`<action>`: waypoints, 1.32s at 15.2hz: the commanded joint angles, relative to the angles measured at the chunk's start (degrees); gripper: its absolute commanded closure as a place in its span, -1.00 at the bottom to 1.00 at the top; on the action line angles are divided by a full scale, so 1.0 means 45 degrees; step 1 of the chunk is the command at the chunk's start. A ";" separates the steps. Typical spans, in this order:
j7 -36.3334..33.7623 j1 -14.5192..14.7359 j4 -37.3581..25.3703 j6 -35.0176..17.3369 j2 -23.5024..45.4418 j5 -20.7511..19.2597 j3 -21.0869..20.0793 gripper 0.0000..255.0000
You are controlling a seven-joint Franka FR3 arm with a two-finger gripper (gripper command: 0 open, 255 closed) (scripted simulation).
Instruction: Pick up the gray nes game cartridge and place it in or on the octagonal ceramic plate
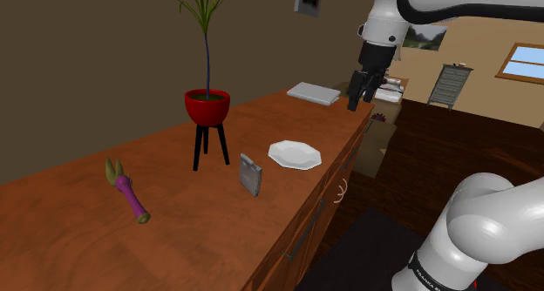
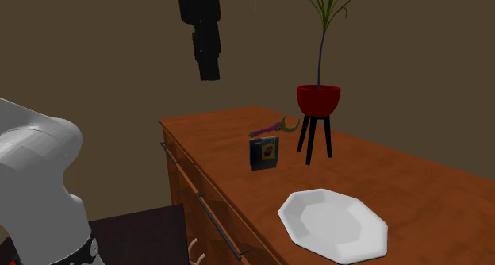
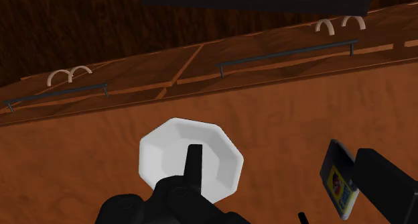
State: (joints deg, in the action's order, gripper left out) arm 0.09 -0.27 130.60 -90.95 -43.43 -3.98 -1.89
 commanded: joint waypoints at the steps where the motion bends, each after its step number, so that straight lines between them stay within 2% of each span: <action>1: 0.0000 0.0000 0.0000 0.0000 0.0000 0.0000 0.0000 -1.00; 11: -0.1973 0.0360 0.0164 -0.3064 0.3177 0.0909 -0.1383 -1.00; 20: -0.3719 0.0590 -0.1095 -0.5362 0.6922 0.1000 -0.2501 -1.00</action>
State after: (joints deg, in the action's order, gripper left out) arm -15.41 2.13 126.20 -113.67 -14.28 0.56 -12.42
